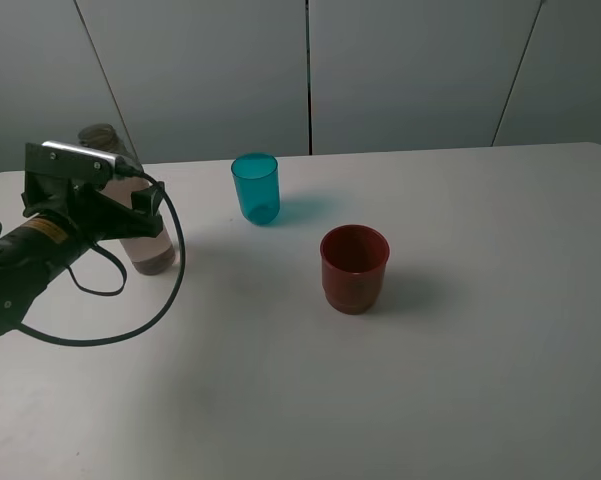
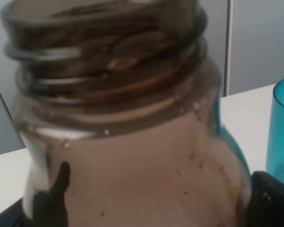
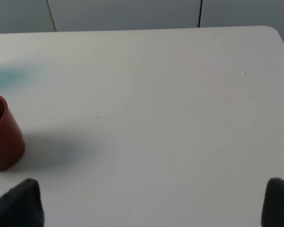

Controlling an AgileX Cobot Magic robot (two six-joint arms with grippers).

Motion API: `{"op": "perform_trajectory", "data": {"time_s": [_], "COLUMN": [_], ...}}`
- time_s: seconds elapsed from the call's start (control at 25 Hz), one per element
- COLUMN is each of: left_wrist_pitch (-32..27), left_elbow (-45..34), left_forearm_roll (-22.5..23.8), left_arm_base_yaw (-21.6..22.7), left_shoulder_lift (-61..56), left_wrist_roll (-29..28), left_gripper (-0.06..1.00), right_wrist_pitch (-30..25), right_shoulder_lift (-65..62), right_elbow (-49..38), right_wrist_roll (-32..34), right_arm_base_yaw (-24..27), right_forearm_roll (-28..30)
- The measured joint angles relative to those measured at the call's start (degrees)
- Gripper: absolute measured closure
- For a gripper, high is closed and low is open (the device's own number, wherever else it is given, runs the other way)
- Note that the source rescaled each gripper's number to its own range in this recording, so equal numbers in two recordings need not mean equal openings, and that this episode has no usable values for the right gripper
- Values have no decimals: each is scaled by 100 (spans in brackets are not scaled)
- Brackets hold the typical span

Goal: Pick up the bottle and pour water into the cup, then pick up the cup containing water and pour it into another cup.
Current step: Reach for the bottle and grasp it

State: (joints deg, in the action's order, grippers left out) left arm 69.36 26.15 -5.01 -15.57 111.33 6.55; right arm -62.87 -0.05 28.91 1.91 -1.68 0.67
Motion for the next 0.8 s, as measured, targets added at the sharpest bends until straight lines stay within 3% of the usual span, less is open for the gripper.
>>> {"op": "perform_trajectory", "data": {"time_s": [0.72,0.76,0.8], "left_wrist_pitch": [13,13,13], "left_elbow": [444,444,444], "left_forearm_roll": [141,141,143], "left_arm_base_yaw": [0,0,0], "left_shoulder_lift": [534,534,534], "left_wrist_roll": [-23,-23,-23], "left_gripper": [0,9,26], "right_wrist_pitch": [0,0,0], "right_shoulder_lift": [0,0,0], "right_elbow": [0,0,0], "right_wrist_roll": [14,14,14], "right_arm_base_yaw": [0,0,0], "right_forearm_roll": [0,0,0]}}
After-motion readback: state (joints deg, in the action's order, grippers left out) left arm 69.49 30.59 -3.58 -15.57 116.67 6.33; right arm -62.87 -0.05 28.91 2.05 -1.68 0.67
